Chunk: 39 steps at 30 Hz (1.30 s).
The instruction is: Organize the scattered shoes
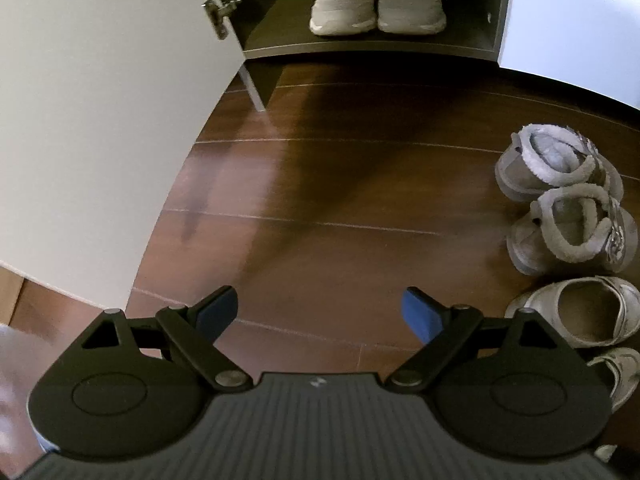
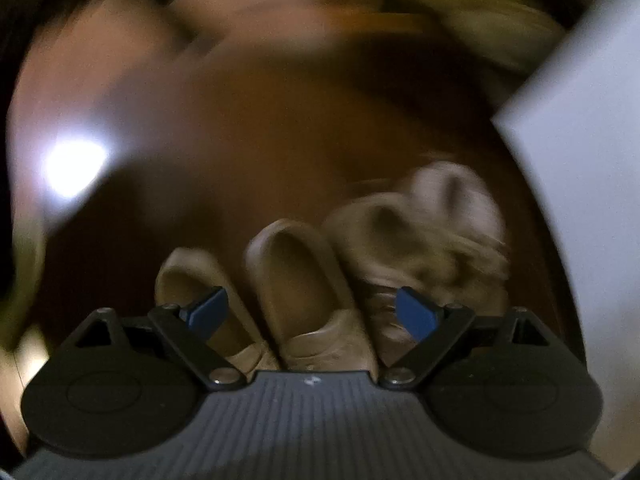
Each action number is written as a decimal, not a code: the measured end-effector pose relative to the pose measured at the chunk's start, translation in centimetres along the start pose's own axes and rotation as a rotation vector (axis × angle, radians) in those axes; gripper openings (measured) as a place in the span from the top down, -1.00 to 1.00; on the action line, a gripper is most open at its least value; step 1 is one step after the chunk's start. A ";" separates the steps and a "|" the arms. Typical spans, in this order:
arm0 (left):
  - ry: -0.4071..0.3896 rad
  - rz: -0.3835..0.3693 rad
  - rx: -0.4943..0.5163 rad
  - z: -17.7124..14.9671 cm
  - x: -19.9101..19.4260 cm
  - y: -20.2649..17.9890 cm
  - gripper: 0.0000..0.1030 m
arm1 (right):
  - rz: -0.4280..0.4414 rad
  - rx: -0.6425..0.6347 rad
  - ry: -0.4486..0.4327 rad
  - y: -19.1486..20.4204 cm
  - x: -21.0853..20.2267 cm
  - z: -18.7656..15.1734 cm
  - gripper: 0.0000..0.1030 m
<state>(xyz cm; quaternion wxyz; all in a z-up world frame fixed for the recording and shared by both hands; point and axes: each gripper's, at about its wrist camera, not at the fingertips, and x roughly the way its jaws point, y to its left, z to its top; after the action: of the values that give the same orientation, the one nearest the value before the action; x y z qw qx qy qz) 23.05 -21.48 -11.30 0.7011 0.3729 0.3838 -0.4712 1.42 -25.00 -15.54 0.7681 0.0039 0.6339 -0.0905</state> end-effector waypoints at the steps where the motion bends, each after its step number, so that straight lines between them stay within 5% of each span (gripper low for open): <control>1: -0.001 -0.003 -0.004 -0.1 -0.2 0.1 -0.77 | 0.020 -0.069 0.015 1.0 1.9 -0.2 -0.66; 5: 0.000 0.001 -0.025 -1.1 -1.2 0.9 -0.77 | 0.049 -0.263 -0.008 3.8 6.7 -0.8 -0.55; 8: 0.011 0.004 -0.053 -1.5 -1.5 1.7 -0.77 | 0.042 -0.288 -0.051 4.3 8.1 -1.0 -0.40; 15: 0.008 -0.004 -0.113 -1.7 -1.9 3.6 -0.77 | 0.109 -0.093 -0.073 2.5 9.2 -0.3 0.80; 24: -0.011 0.005 -0.149 -0.9 -2.0 5.3 -0.77 | 0.117 0.355 -0.175 -0.8 7.2 5.6 0.82; 30: 0.003 0.012 -0.146 -1.0 -1.9 4.9 -0.77 | 0.034 0.677 -0.237 -7.6 9.6 12.6 0.83; 32: 0.017 0.011 -0.129 -1.2 -1.9 4.1 -0.77 | -0.018 0.772 -0.307 -10.7 10.4 15.1 1.00; 35: 0.041 0.022 -0.095 -1.2 -1.6 2.9 -0.77 | -0.043 0.814 -0.364 -14.2 10.6 18.0 0.99; 39: 0.064 0.056 -0.055 -0.4 -1.1 1.2 -0.77 | 0.043 0.839 -0.326 -16.6 10.0 18.2 0.86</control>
<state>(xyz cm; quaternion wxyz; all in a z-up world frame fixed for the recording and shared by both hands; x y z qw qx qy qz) 23.85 -20.32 -10.27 0.7115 0.3790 0.4082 -0.4284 18.49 -44.82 -19.88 0.7915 0.3137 0.4131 -0.3233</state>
